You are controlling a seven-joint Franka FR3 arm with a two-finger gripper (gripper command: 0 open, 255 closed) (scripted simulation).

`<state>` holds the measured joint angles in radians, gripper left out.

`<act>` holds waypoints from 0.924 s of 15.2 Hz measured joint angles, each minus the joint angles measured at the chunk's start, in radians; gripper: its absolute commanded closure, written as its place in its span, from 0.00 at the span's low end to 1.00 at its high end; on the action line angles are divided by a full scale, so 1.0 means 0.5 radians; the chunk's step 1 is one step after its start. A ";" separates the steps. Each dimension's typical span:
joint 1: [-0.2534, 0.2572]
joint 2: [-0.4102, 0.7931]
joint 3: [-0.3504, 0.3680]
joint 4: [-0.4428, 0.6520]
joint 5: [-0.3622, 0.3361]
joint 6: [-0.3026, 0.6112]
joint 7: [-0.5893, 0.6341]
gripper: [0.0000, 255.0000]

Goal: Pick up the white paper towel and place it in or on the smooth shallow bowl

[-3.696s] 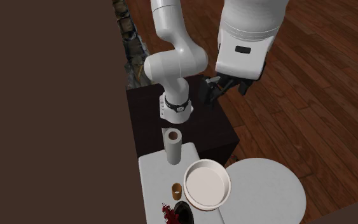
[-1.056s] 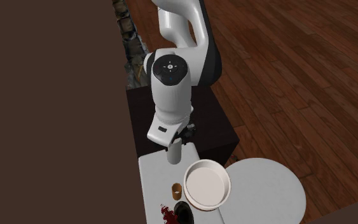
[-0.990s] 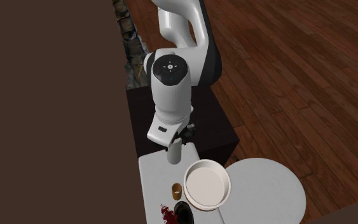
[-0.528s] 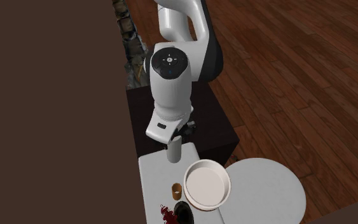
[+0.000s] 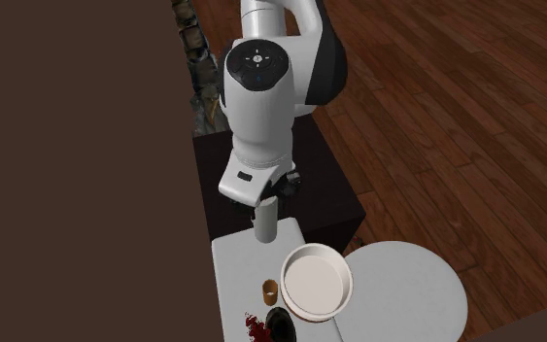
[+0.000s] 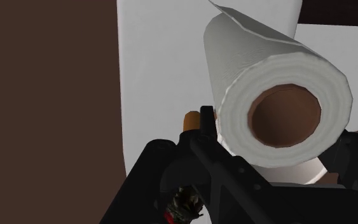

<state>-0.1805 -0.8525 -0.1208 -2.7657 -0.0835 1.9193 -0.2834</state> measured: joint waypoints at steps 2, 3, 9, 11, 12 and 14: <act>0.005 -0.010 0.008 0.044 0.007 -0.054 0.005 1.00; 0.006 -0.014 0.011 0.069 0.010 -0.084 0.005 1.00; 0.010 -0.033 0.022 0.223 0.021 -0.256 0.002 1.00; 0.014 -0.025 0.029 0.272 0.027 -0.298 0.006 1.00; 0.013 -0.028 0.026 0.302 0.025 -0.330 0.001 1.00; 0.016 -0.026 0.034 0.359 0.032 -0.385 0.005 1.00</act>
<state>-0.1723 -0.8655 -0.1039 -2.5864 -0.0676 1.7269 -0.2810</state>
